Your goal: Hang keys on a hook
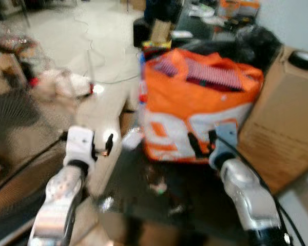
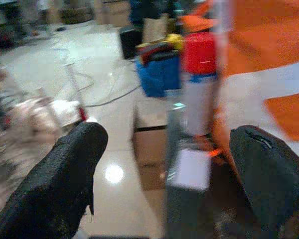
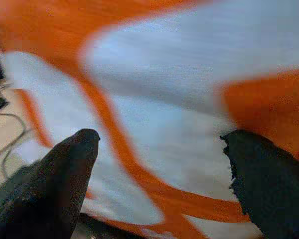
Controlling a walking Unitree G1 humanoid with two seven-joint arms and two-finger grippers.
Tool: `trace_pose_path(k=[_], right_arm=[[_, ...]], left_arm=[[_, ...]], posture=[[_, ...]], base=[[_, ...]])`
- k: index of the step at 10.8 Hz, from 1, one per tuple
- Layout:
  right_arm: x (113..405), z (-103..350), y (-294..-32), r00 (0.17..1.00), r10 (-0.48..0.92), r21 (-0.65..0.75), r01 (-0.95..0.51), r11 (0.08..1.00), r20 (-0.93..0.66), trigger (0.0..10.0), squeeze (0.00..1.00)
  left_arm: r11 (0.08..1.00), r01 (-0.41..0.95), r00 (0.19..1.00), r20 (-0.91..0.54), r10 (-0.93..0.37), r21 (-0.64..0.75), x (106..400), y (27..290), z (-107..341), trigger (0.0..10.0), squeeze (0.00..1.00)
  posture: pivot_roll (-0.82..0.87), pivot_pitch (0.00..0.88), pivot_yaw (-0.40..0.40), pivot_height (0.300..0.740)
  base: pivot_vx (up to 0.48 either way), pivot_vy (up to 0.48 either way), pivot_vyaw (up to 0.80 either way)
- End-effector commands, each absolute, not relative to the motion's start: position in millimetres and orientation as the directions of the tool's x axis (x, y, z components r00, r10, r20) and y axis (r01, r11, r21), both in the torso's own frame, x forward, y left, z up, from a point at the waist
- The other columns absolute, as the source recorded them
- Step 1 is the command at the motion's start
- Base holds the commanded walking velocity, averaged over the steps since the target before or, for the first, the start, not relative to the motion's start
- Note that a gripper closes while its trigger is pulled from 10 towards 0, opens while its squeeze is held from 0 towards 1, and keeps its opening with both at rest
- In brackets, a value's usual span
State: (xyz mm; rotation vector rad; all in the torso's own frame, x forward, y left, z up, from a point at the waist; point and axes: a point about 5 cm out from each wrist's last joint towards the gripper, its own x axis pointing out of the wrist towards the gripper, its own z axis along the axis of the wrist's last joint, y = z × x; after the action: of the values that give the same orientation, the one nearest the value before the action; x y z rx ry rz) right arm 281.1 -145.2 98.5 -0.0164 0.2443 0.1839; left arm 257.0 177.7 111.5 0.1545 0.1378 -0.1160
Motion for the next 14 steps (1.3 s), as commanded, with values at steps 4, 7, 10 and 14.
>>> trace_pose_path(k=[4, 7, 10, 14], right_arm=[[279.8, 94.5, -159.7, 0.954, 0.132, -0.018, -0.142, 0.990, -0.269, 10.0, 1.00], [277.9, 91.8, -161.8, 0.948, 0.138, -0.038, -0.155, 0.987, -0.287, 10.0, 0.00], [272.2, 88.2, -165.0, 0.925, 0.175, -0.099, -0.220, 0.971, -0.336, 10.0, 0.00], [262.4, 65.7, -159.3, 0.785, 0.350, -0.042, -0.430, 0.902, -0.511, 10.0, 1.00]], left_arm=[[0.968, 0.210, 0.968, -0.168, -0.186, 0.141, 259.1, 165.0, 106.5, 10.0, 0.12], [0.958, 0.249, 0.958, -0.178, -0.223, 0.140, 262.0, 159.2, 103.6, 10.0, 0.12], [0.944, 0.303, 0.943, -0.188, -0.277, 0.131, 268.6, 150.0, 99.3, 10.0, 0.12], [0.902, 0.415, 0.886, -0.278, -0.370, 0.121, 260.2, 143.6, 85.1, 10.0, 0.13]], posture=[[0.03, 0.000, -0.010, 0.740], [0.01, 0.000, 0.007, 0.740], [-0.04, 0.000, 0.023, 0.740], [-0.03, 0.000, 0.002, 0.740]], base=[[0.000, 0.000, 0.00], [0.000, 0.000, 0.00], [0.000, 0.000, 0.00], [0.000, 0.000, 0.00]])
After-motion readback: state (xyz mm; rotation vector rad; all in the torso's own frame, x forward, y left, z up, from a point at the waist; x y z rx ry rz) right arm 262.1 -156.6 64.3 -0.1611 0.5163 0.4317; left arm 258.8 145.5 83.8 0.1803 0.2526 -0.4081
